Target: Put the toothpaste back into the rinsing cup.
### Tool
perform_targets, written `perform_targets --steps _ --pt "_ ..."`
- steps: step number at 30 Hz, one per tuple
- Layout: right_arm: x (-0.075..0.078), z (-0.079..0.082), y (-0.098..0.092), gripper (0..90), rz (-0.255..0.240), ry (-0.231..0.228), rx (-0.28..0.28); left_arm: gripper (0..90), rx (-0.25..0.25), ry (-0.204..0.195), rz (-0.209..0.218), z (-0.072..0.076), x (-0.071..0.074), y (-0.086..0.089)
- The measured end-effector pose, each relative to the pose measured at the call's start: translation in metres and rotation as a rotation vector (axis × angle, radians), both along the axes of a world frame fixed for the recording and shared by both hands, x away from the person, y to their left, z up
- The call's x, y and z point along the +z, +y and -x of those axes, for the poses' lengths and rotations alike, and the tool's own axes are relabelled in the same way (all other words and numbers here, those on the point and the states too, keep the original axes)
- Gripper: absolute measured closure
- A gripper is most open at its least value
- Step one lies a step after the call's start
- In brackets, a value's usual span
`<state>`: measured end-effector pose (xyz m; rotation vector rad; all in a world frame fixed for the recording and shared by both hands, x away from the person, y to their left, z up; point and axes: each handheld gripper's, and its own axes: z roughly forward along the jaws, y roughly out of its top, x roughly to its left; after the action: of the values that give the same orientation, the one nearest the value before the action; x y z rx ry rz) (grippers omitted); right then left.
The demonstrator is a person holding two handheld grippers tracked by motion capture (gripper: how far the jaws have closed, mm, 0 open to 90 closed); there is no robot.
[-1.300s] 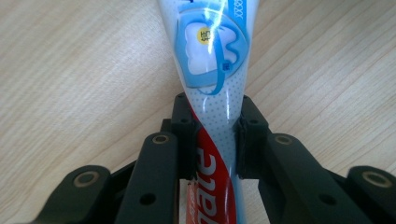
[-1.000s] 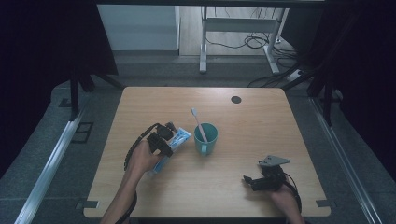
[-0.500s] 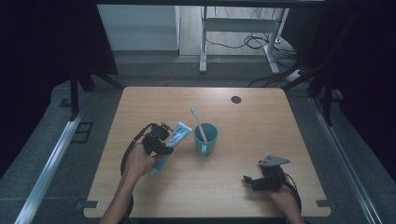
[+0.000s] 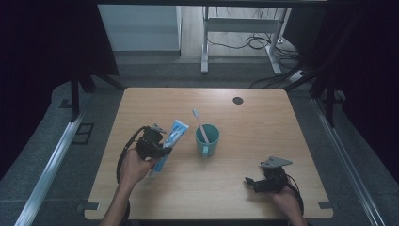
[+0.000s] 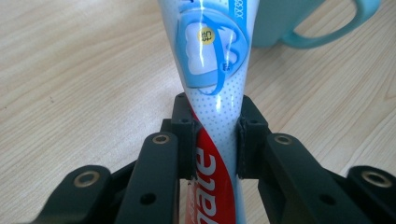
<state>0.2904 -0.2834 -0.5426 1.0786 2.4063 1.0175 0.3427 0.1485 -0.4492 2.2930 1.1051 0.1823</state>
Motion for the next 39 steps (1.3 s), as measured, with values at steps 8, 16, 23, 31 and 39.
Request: perform_targets --steps 8,16,23,31,39 --pt "0.0 0.0 0.0 7.5 0.001 -0.001 0.0 73.7 0.004 -0.045 0.051 0.005 0.002 0.004" --pt "0.0 0.0 0.0 7.5 0.001 -0.002 0.001 73.8 0.005 -0.083 0.138 0.007 0.008 0.005" --pt "0.0 0.0 0.0 7.5 0.001 -0.001 0.001 73.7 0.0 -0.109 0.171 0.007 0.012 0.003" --pt "0.0 0.0 0.0 7.5 0.001 -0.002 0.001 73.7 -0.008 -0.164 0.2 0.009 0.018 -0.001" --pt "0.0 0.0 0.0 7.5 0.001 -0.004 0.003 73.7 -0.017 -0.214 0.226 0.009 0.025 -0.007"
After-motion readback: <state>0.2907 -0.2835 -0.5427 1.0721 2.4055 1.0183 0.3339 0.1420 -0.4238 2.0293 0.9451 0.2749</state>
